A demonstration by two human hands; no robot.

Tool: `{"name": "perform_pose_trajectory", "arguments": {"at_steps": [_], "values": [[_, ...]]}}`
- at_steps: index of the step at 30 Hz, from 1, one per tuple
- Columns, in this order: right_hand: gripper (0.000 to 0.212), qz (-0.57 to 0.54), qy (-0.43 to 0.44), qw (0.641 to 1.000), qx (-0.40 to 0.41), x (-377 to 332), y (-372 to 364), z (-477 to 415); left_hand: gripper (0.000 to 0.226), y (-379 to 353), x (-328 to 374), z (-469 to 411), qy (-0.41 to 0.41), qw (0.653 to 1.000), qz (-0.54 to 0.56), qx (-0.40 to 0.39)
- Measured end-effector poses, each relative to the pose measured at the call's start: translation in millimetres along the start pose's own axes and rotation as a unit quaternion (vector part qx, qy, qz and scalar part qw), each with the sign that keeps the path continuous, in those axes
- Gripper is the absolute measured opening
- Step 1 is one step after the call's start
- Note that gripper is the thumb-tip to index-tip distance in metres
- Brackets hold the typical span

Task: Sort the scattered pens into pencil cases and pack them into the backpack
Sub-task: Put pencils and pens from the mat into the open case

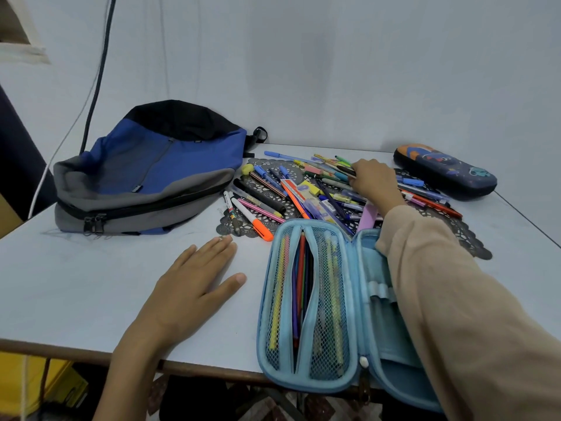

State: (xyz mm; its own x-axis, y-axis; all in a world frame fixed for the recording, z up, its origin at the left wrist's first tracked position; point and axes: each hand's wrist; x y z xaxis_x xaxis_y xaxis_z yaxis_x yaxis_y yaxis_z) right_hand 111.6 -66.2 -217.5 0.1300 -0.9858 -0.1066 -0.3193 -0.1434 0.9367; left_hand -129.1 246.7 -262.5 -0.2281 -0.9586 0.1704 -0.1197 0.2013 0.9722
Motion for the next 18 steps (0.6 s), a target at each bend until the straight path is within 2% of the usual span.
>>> {"name": "perform_pose_trajectory", "arguments": {"at_steps": [10,13,16,18], "values": [[0.02,0.002,-0.038,0.995,-0.093,-5.7,9.8,-0.8,0.086,-0.2,-0.5,0.3,-0.001,1.0,0.001,-0.002],[0.019,0.024,-0.029,0.993,-0.111,-7.9,14.0,2.2,0.087,0.6,-0.5,-0.4,0.0,1.0,0.004,-0.001],[0.01,0.056,0.001,0.992,-0.11,-9.1,16.3,6.9,0.087,0.3,-0.4,-0.1,0.0,1.0,0.008,-0.003],[0.015,0.078,0.015,0.99,-0.116,-9.7,17.7,9.4,0.087,0.2,-0.7,-0.1,0.001,1.0,0.008,-0.004]]}}
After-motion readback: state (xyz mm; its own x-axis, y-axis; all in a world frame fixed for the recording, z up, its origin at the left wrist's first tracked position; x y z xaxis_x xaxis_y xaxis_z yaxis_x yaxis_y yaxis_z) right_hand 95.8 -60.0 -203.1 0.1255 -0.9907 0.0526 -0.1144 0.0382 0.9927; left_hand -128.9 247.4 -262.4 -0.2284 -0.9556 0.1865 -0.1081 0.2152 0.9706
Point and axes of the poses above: each hand's wrist, its own z-axis away from the middle knuckle, its own y-axis out of the back of the hand, x = y × z, and after that the axes turned 11 degrees about -z, right-handed
